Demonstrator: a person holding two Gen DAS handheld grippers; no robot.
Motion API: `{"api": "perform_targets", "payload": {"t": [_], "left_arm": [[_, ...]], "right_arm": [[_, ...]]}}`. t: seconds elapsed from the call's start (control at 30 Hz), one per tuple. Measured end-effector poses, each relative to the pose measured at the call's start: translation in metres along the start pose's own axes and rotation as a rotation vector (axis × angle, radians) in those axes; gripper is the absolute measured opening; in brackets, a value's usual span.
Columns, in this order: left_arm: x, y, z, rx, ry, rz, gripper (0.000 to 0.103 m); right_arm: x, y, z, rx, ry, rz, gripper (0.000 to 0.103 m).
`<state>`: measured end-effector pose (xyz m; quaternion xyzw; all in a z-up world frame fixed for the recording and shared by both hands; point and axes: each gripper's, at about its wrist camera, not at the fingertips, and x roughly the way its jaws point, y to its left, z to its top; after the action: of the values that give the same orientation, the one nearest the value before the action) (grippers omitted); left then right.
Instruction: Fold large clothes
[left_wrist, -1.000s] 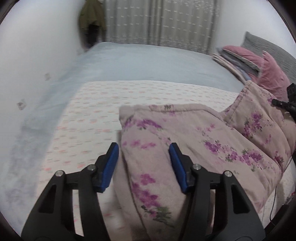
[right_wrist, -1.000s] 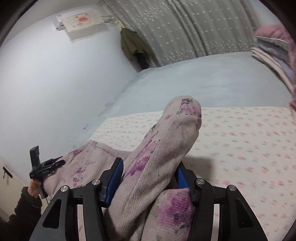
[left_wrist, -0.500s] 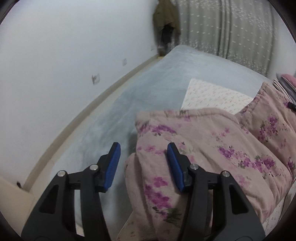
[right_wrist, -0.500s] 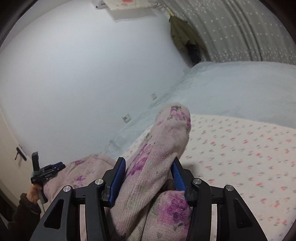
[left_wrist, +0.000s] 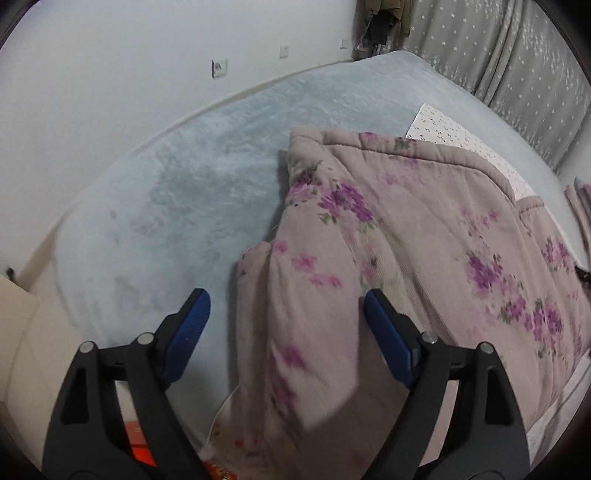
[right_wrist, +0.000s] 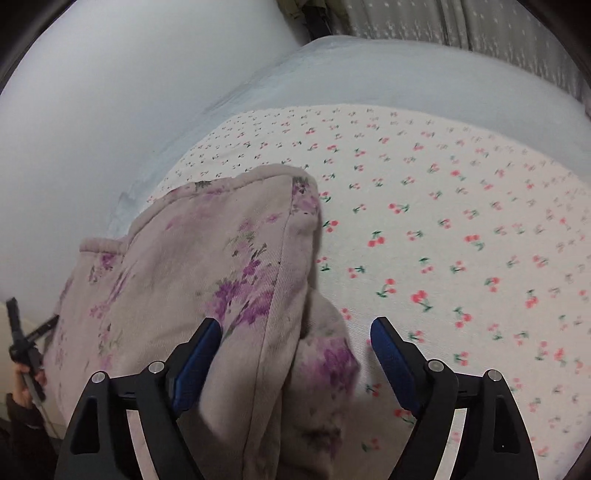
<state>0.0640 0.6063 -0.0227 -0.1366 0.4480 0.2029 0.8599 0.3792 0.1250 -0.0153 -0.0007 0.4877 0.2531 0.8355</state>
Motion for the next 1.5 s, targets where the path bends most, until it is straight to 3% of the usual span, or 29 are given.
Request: {"api": "perform_targets", "payload": {"t": [0.07,0.17,0.3,0.4,0.53,0.6,0.8,1.03,1.23,1.5], "left_arm": [[-0.021,-0.017,-0.006,0.037,-0.058,0.034,0.085],[-0.041,-0.035,-0.017,0.105,-0.131,0.012,0.09],[-0.035,-0.058,-0.033,0.18,-0.124,0.025,0.094],[-0.012,-0.06,-0.048,0.175,-0.053,0.103,0.095],[-0.031,-0.065,-0.06,0.105,-0.092,0.147,0.096],[-0.048,-0.072,-0.068,0.082,-0.093,0.155,0.098],[-0.085,-0.103,-0.099,0.031,-0.081,0.131,0.102],[-0.106,-0.146,-0.138,-0.025,-0.012,0.054,0.102],[-0.119,-0.181,-0.164,-0.01,-0.007,0.068,0.102],[-0.128,-0.212,-0.178,0.027,-0.033,0.066,0.102]], "right_arm": [[-0.017,0.023,-0.019,-0.077,-0.024,-0.075,0.085],[-0.04,0.05,-0.038,-0.213,-0.052,-0.188,0.085],[-0.052,0.076,-0.056,-0.296,-0.092,-0.213,0.085],[-0.036,0.071,-0.068,-0.269,-0.027,-0.238,0.086],[-0.043,0.045,-0.078,-0.092,-0.011,-0.169,0.09],[-0.058,0.045,-0.086,-0.087,-0.034,-0.172,0.09],[-0.088,0.062,-0.12,-0.062,0.006,-0.17,0.09],[-0.129,0.106,-0.178,-0.156,-0.065,-0.2,0.09],[-0.14,0.126,-0.22,-0.216,-0.095,-0.255,0.09],[-0.143,0.131,-0.248,-0.174,-0.11,-0.303,0.09]]}}
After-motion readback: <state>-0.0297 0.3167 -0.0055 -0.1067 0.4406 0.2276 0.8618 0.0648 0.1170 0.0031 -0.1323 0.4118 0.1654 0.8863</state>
